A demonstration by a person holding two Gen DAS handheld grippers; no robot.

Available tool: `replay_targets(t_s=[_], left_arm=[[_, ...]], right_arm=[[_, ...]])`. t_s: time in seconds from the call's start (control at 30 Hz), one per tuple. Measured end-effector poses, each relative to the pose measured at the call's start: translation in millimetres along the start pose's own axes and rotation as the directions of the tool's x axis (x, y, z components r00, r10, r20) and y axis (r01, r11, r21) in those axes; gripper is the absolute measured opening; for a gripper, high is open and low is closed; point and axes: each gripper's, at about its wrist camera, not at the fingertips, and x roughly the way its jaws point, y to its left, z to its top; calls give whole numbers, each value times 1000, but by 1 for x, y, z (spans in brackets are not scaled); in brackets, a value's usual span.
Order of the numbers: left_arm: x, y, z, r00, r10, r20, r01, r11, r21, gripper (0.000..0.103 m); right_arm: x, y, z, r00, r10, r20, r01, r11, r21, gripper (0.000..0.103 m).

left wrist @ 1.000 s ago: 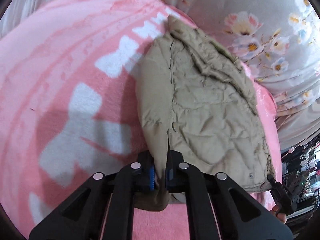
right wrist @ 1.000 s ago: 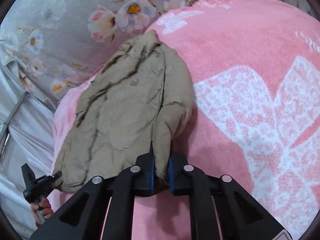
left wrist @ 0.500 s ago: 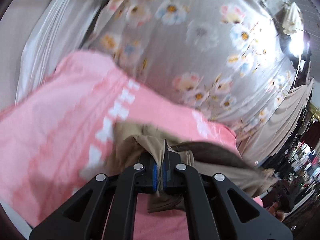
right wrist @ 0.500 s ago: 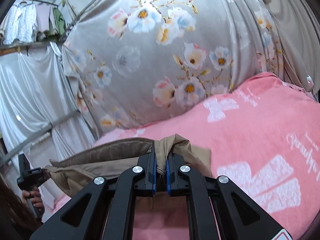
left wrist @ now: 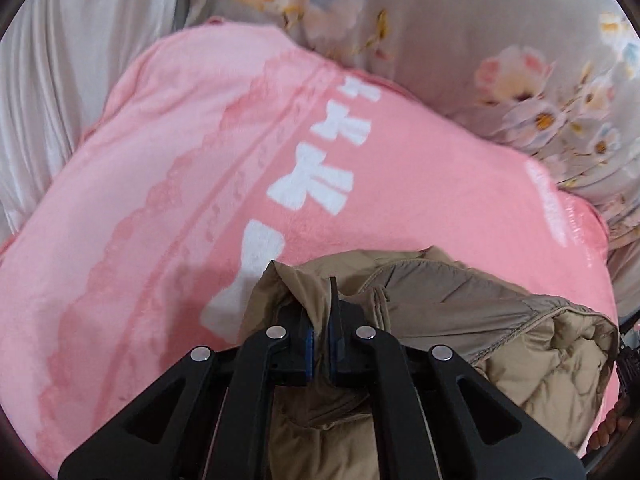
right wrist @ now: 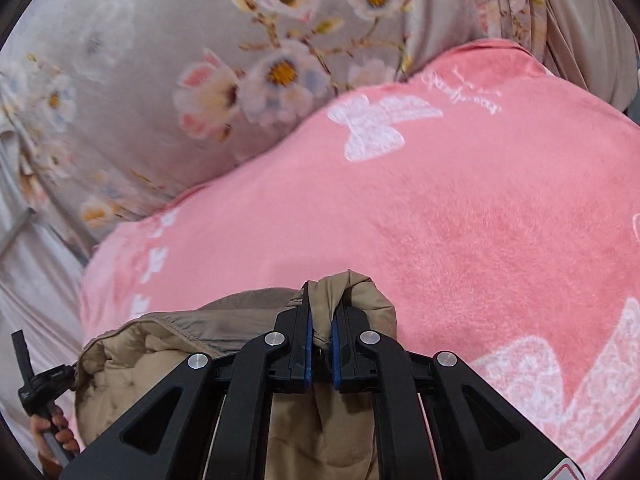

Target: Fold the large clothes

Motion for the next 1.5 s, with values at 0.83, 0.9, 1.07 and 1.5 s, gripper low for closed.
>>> replay_targets(t_s=[0.83, 0.9, 1.07, 1.5], left_arm=[[62, -6, -30, 997, 2, 76, -5, 999, 40, 7], [59, 0, -29, 996, -34, 83, 33, 999, 17, 7], [13, 15, -22, 986, -65, 152, 64, 998, 11, 14], [-83, -54, 0, 963, -30, 267, -26, 979, 204, 69]], right_arm=[[66, -19, -34, 999, 0, -50, 2, 999, 39, 8], [59, -25, -33, 998, 50, -29, -47, 996, 70, 10], [0, -32, -18, 995, 51, 85, -57, 996, 73, 41], [-35, 99, -30, 993, 108, 42, -93, 960, -262, 12]])
